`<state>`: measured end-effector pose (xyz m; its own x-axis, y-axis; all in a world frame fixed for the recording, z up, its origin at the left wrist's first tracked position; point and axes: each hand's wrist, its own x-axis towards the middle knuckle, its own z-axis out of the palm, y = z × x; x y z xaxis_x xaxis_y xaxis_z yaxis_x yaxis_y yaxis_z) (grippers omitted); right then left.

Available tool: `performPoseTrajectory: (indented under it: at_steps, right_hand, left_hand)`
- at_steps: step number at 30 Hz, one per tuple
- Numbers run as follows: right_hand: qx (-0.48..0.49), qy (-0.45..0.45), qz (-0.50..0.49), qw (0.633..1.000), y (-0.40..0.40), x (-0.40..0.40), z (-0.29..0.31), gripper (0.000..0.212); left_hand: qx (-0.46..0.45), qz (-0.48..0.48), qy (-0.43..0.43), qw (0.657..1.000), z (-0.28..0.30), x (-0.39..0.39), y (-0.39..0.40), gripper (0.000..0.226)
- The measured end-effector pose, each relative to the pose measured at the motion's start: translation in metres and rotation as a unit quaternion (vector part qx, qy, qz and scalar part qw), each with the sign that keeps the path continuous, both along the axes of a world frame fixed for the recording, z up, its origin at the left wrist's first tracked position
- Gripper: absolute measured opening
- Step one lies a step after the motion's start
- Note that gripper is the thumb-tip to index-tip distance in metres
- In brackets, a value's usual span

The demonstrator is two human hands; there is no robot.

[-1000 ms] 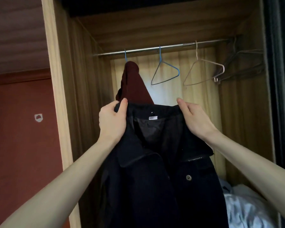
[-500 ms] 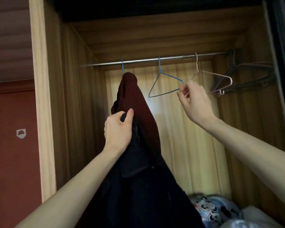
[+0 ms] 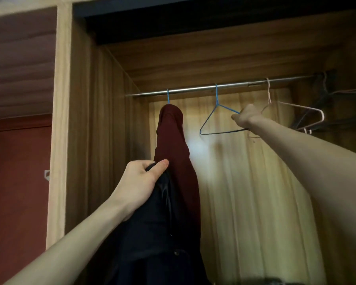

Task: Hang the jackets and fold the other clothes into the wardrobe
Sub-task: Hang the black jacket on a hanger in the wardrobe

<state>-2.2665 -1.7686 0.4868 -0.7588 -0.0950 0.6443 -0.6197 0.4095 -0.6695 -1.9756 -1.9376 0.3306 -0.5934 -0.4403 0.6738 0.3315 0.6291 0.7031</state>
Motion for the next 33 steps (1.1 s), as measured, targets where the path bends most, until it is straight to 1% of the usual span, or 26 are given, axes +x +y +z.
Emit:
performPoseTrajectory:
  at_steps: [4,7,9,13,16,19,22,25,26,28,30,31,33]
  right_hand:
    - [-0.081,0.022,0.034,0.996,-0.014,-0.016,-0.009,0.029]
    - [-0.13,0.05,0.051,0.989,-0.02,-0.026,-0.021,0.039]
    - [-0.159,0.055,0.079,0.983,-0.025,-0.036,-0.031,0.042]
    - [-0.184,0.057,0.131,0.972,-0.037,-0.054,-0.045,0.037]
    - [-0.203,0.085,0.147,0.964,-0.046,-0.061,-0.051,0.036]
    - [-0.24,0.105,0.175,0.949,-0.053,-0.064,-0.068,0.035]
    - [-0.27,0.079,0.241,0.929,-0.051,-0.056,-0.098,0.031]
    - [-0.218,0.009,0.344,0.913,-0.046,-0.046,-0.126,0.029]
    - [-0.201,-0.009,0.359,0.911,-0.046,-0.043,-0.132,0.027]
    - [-0.193,-0.015,0.341,0.92,-0.044,-0.03,-0.142,0.022]
    - [-0.206,0.003,0.306,0.929,-0.04,-0.011,-0.152,0.025]
    - [-0.215,0.016,0.296,0.931,-0.036,-0.001,-0.159,0.025]
    - [-0.236,0.042,0.302,0.923,-0.025,0.024,-0.173,0.017]
  left_hand:
    - [0.043,-0.02,-0.023,0.999,-0.001,0.005,-0.001,0.052]
    - [0.051,-0.043,-0.04,0.997,-0.004,0.011,0.002,0.044]
    - [0.041,-0.036,-0.033,0.998,-0.006,0.015,0.005,0.045]
    - [0.037,-0.017,-0.02,0.999,-0.013,0.019,0.006,0.044]
    - [0.034,0.008,-0.031,0.999,-0.018,0.023,0.003,0.051]
    - [0.04,0.018,-0.031,0.999,-0.024,0.025,0.002,0.049]
    - [0.053,0.02,-0.032,0.998,-0.026,0.025,0.002,0.048]
    - [0.049,0.032,-0.043,0.997,-0.031,0.032,0.003,0.054]
    - [0.05,0.036,-0.046,0.997,-0.033,0.037,0.004,0.054]
    - [0.051,0.048,-0.045,0.997,-0.037,0.048,0.007,0.052]
    - [0.051,0.058,-0.035,0.996,-0.04,0.061,0.01,0.05]
    - [0.049,0.062,-0.029,0.996,-0.041,0.066,0.011,0.05]
    - [0.044,0.064,-0.019,0.997,-0.044,0.078,0.013,0.049]
